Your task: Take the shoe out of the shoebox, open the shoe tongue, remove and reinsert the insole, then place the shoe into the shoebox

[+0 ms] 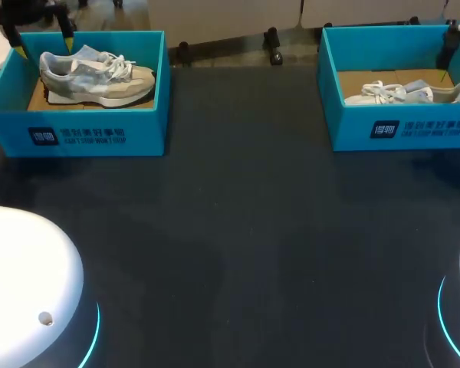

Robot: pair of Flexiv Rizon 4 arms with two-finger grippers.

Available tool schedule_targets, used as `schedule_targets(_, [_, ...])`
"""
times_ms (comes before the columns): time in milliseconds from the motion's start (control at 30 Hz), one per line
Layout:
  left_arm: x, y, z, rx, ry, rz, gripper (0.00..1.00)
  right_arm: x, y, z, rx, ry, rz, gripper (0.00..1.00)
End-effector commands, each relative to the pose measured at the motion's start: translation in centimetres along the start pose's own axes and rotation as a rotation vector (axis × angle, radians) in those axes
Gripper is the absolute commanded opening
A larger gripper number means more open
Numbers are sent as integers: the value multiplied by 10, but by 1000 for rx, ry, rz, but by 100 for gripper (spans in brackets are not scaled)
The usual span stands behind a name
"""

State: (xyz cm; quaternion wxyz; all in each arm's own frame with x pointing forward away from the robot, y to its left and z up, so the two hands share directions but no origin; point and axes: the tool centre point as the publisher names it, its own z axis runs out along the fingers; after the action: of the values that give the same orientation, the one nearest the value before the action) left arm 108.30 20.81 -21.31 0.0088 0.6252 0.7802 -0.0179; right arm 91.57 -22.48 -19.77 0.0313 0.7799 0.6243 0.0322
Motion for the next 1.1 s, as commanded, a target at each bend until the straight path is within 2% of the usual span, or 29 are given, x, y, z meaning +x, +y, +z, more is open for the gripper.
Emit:
schedule_targets(33, [-1, 7, -1, 22, 4, 1, 100, 0, -1, 0, -2, -1, 2, 100])
schedule_targets(133, [-1, 7, -1, 22, 4, 1, 100, 0, -1, 0, -2, -1, 2, 100])
schedule_targets(167, [-1, 11, 1, -22, -15, 44, 100, 0, -1, 0, -2, -1, 2, 100])
schedule_targets(333, [6, 47, 16, -83, 39, 118, 100, 0, -1, 0, -2, -1, 2, 100])
schedule_targets(400, [12, 65, 24, -71, 61, 140, 100, 0, -1, 0, -2, -1, 2, 100])
schedule_targets(433, [15, 72, 28, -67, 70, 150, 100, 0, -1, 0, -2, -1, 2, 100])
schedule_targets(533, [21, 85, 40, -116, 117, 181, 100, 0, -1, 0, -2, -1, 2, 100])
schedule_targets(667, [28, 103, 48, -111, 143, 195, 100, 0, -1, 0, -2, -1, 2, 100])
schedule_targets(733, [31, 109, 50, -89, 145, 196, 100, 0, -1, 0, -2, -1, 2, 100])
schedule_targets(800, [34, 116, 53, -28, 146, 204, 100, 0, -1, 0, -2, -1, 2, 100])
schedule_targets(867, [38, 123, 51, -23, 175, 210, 100, 0, -1, 0, -2, -1, 2, 100])
schedule_targets(1100, [38, 123, 51, -23, 175, 210, 100, 0, -1, 0, -2, -1, 2, 100])
